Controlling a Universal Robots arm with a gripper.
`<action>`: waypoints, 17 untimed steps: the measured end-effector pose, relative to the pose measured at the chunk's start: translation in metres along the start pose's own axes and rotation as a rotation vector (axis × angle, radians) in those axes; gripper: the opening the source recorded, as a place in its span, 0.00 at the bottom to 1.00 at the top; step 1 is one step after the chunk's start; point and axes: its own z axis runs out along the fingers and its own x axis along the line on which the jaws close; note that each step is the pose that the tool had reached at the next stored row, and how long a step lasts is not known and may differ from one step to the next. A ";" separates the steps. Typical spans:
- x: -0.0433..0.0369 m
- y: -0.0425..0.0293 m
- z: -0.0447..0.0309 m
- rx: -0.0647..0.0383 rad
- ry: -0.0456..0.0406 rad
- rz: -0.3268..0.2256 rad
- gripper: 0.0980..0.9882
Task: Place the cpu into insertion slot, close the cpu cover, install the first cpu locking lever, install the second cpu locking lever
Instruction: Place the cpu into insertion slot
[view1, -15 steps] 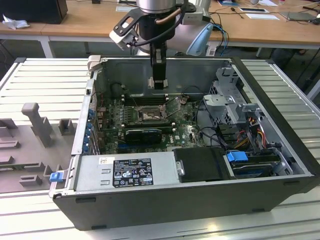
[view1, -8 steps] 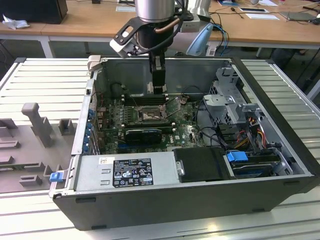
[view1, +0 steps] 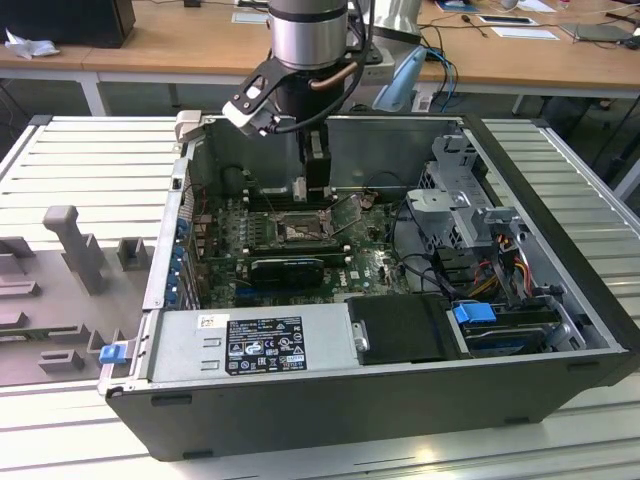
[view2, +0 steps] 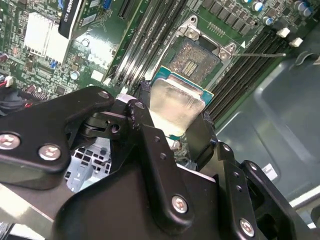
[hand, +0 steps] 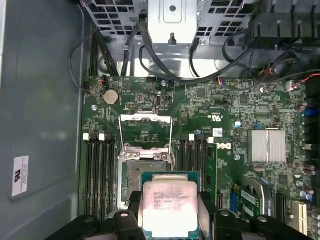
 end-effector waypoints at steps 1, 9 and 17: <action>-0.0001 -0.0002 0.0020 0.000 0.0000 0.000 0.48; -0.0002 -0.0040 0.0259 0.001 0.0017 -0.022 0.48; 0.0011 -0.0070 0.0441 0.000 0.0019 -0.022 0.48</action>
